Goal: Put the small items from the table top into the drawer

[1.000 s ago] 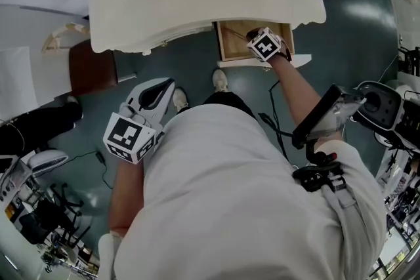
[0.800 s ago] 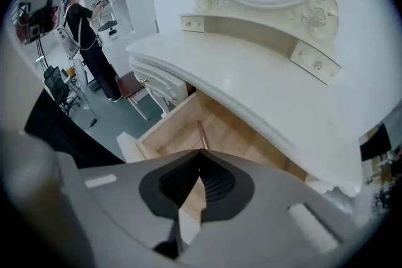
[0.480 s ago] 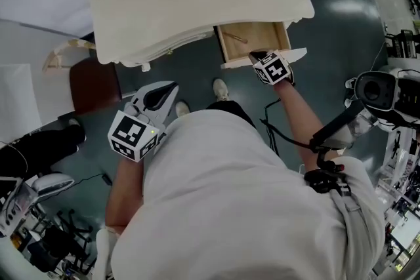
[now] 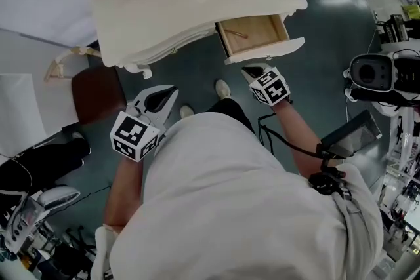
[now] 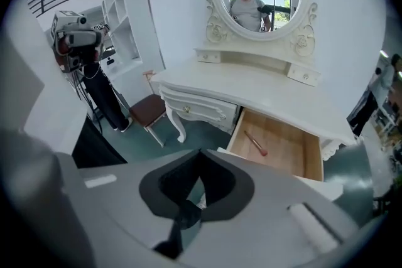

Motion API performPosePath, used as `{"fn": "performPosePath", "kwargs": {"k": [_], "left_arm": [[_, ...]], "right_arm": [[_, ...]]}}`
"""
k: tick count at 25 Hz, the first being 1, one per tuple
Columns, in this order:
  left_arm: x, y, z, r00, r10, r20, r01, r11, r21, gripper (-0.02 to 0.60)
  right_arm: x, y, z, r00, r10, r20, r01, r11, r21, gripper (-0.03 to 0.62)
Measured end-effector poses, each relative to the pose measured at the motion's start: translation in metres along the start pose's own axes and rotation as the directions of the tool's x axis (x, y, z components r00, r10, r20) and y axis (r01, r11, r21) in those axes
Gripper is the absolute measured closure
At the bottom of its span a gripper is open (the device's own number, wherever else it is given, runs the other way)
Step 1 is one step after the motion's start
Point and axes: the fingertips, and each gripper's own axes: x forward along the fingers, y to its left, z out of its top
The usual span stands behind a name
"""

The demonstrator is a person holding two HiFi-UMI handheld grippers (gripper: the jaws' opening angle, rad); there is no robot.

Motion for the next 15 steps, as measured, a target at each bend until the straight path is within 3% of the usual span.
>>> {"fn": "performPosePath", "kwargs": {"k": [8, 15], "left_arm": [[-0.010, -0.004, -0.024, 0.999, -0.035, -0.002, 0.035, 0.999, 0.008, 0.580], [-0.009, -0.007, -0.032, 0.999, -0.047, 0.000, 0.047, 0.999, 0.011, 0.580]], "right_arm": [[-0.014, 0.059, 0.014, 0.998, 0.023, 0.067, -0.021, 0.999, -0.027, 0.593], [-0.017, 0.080, 0.024, 0.994, 0.052, 0.095, -0.047, 0.997, -0.057, 0.594]]}}
